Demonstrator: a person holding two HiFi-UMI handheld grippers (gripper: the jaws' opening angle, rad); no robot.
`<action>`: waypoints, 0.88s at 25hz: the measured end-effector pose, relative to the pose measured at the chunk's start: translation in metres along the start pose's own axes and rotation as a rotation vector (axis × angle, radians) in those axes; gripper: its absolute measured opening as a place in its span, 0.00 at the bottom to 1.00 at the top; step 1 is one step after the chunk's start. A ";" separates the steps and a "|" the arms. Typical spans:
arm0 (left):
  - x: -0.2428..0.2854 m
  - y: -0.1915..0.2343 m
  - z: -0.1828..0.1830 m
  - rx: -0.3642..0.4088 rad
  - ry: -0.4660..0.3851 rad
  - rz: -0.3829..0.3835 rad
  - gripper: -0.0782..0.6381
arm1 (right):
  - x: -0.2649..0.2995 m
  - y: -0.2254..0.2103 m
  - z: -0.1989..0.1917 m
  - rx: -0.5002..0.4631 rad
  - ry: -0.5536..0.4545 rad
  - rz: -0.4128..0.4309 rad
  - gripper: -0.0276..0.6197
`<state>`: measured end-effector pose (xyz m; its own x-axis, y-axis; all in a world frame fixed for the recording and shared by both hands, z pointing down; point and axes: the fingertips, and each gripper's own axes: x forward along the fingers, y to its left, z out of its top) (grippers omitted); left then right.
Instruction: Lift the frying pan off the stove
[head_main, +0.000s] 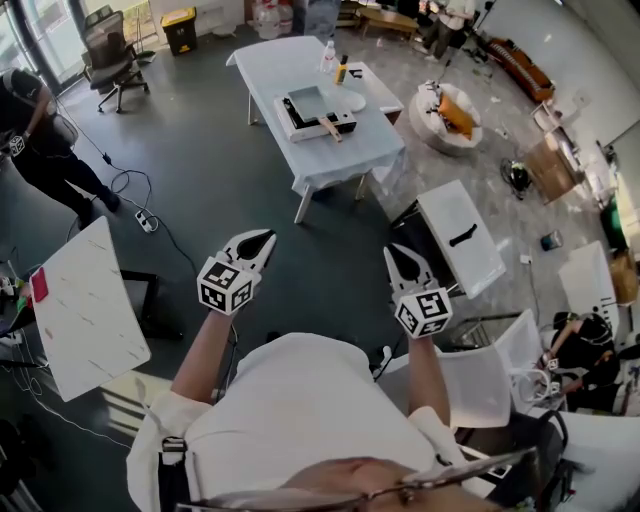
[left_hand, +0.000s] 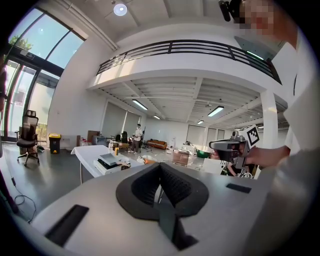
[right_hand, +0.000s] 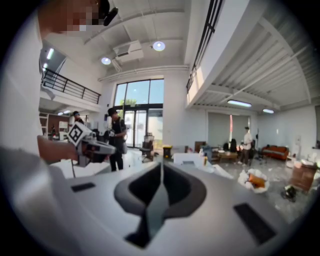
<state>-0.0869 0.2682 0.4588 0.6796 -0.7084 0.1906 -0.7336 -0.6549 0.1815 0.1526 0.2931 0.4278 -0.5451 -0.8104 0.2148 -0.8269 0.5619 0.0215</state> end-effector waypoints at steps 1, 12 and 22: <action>-0.002 0.002 -0.001 0.003 0.003 -0.006 0.15 | 0.001 0.004 0.000 0.005 -0.002 -0.005 0.10; -0.017 0.019 -0.008 0.005 0.029 -0.061 0.15 | 0.010 0.037 -0.004 0.039 0.008 -0.047 0.10; 0.000 0.030 -0.012 -0.020 0.039 -0.060 0.15 | 0.031 0.022 -0.011 0.058 0.029 -0.030 0.10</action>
<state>-0.1086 0.2520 0.4756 0.7220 -0.6572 0.2164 -0.6918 -0.6901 0.2125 0.1186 0.2823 0.4458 -0.5166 -0.8208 0.2435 -0.8497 0.5266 -0.0277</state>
